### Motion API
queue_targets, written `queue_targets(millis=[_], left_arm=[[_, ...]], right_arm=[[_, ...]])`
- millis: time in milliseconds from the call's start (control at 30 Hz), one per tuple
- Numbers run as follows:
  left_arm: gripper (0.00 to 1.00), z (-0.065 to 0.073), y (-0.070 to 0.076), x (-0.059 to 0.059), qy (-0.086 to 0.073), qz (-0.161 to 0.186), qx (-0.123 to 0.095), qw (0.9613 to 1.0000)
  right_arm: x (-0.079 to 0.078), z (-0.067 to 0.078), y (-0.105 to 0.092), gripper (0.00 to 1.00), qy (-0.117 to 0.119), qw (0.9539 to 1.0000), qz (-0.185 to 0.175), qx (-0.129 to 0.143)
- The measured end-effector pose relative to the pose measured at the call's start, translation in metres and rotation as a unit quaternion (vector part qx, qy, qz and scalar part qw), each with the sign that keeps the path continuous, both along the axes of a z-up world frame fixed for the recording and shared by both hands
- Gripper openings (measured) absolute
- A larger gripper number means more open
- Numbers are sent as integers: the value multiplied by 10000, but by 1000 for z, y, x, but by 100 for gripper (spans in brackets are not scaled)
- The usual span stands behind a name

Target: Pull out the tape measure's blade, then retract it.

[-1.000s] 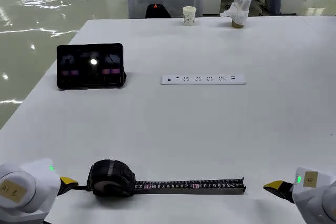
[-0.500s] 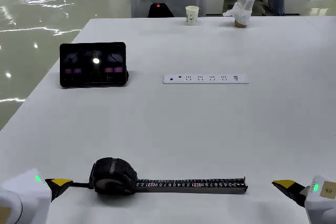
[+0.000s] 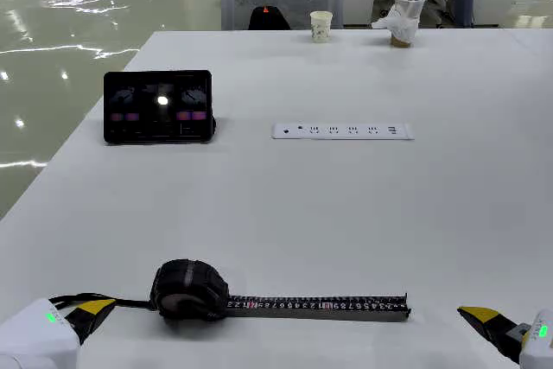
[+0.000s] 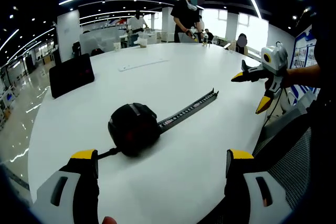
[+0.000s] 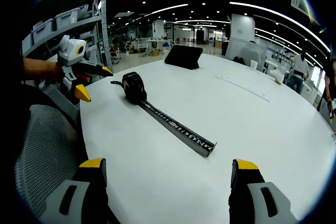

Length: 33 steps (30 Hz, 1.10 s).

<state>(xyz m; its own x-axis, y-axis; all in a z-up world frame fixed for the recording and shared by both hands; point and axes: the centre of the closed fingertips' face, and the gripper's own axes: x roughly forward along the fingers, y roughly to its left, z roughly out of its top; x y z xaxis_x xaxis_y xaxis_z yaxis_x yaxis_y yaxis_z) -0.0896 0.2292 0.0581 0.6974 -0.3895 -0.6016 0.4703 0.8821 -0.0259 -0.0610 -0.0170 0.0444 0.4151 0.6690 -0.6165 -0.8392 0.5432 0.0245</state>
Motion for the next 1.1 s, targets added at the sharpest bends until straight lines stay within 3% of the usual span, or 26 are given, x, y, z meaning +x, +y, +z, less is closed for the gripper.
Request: queue_targets(millis=[633, 1100], left_arm=[[99, 8, -12, -11, 32, 81, -67, 9999], [99, 12, -15, -15, -18, 313, -132, 9994]], right_arm=[[-10, 11, 8, 99, 54, 9983, -505, 278], [-18, 18, 13, 99, 96, 9971, -652, 374]])
